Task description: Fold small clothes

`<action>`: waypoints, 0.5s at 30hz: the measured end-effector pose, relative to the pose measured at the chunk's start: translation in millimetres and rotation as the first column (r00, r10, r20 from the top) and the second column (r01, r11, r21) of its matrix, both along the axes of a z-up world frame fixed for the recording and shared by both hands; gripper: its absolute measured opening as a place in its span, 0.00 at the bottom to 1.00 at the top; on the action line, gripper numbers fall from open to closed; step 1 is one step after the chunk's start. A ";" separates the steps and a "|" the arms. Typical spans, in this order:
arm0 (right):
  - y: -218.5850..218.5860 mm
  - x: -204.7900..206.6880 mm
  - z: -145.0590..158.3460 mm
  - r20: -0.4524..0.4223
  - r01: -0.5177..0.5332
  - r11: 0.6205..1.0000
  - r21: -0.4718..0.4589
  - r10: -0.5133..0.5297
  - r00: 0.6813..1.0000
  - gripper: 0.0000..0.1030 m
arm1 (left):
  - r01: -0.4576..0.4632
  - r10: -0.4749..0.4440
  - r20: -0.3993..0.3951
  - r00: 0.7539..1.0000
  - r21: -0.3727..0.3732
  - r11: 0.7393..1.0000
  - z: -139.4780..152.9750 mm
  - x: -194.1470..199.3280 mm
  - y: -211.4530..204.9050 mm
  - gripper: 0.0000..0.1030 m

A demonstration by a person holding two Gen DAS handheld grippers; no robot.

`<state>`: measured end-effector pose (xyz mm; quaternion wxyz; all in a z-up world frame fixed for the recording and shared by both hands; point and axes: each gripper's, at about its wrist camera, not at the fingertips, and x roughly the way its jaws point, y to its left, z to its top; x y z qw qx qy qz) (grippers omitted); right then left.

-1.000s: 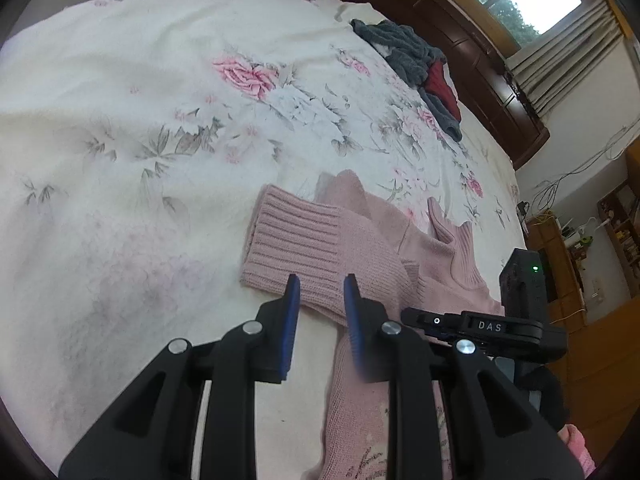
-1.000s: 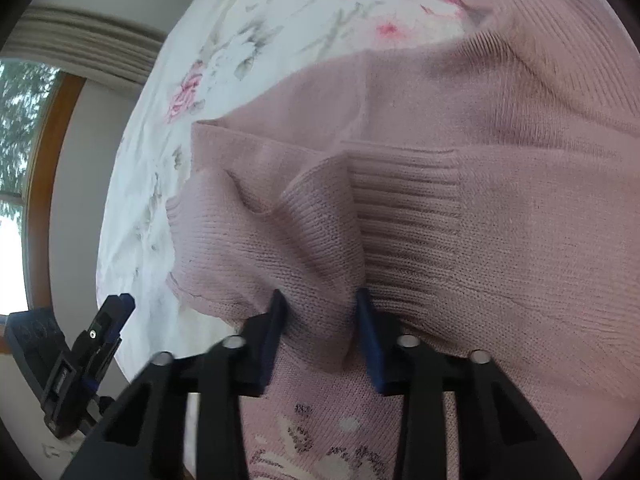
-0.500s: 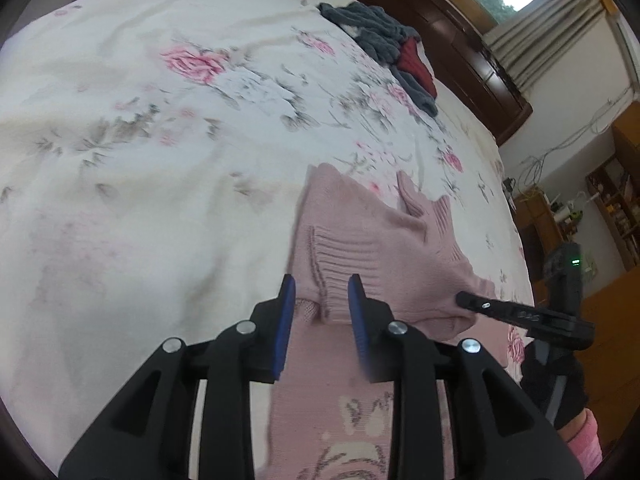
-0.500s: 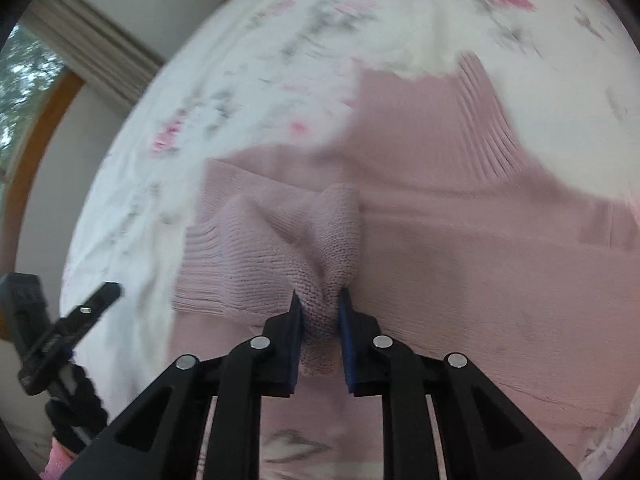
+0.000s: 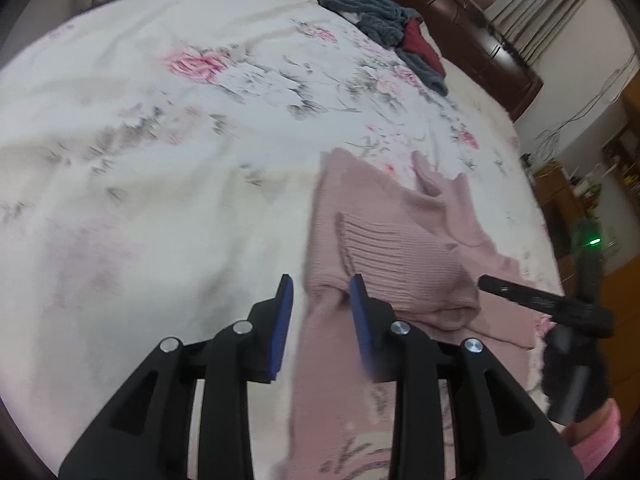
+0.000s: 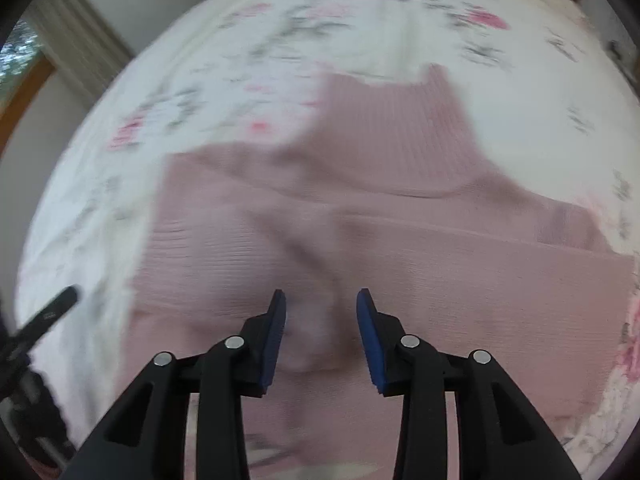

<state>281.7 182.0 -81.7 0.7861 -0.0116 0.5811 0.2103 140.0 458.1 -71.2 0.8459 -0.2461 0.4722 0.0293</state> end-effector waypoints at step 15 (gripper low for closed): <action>153.1 -10.1 -46.0 -0.156 -0.124 0.992 0.021 0.126 0.980 0.47 | -0.066 0.068 -0.014 0.998 0.110 0.992 11.7 2.5 39.6 0.38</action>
